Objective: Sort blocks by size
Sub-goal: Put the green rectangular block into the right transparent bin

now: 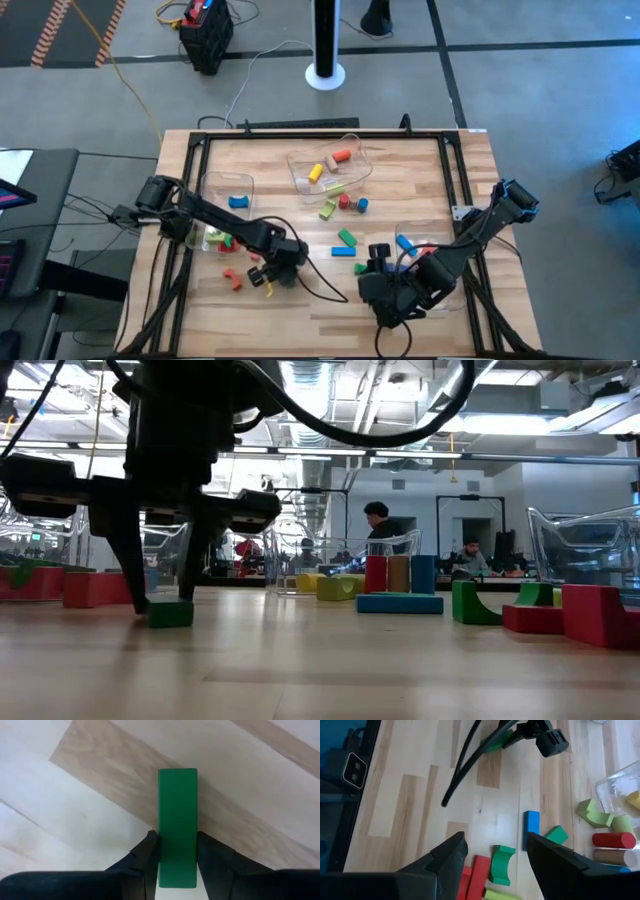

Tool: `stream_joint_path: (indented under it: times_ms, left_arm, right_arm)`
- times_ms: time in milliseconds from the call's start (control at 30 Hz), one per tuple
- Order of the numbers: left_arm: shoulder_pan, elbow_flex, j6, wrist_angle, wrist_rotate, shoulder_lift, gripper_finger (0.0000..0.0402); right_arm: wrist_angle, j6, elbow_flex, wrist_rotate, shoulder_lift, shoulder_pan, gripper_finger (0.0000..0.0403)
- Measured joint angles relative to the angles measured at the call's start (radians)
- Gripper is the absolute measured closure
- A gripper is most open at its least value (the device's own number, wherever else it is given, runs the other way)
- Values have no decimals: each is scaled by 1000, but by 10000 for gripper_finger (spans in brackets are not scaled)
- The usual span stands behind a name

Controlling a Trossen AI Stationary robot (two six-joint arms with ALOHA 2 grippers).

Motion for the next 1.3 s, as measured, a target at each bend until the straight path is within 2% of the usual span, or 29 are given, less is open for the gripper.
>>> stream_joint_path:
  times_ms: [300,500,667,900,1300]
  left_arm:
    - [3,0,-3,2,-13,0,279]
    - [4,4,-7,6,-11,58,279]
    - [2,4,-19,-7,-25,72,301]
    - [1,12,-18,-9,-44,-1,301]
    - [52,13,-86,-45,-49,-264,302]
  right_arm:
    - [0,0,0,0,0,0,159]
    - [0,0,0,1,0,0,159]
    - [-3,0,0,1,0,0,159]
    - [-9,-5,-1,6,0,-1,159]
    - [-46,-35,-1,145,0,20,159]
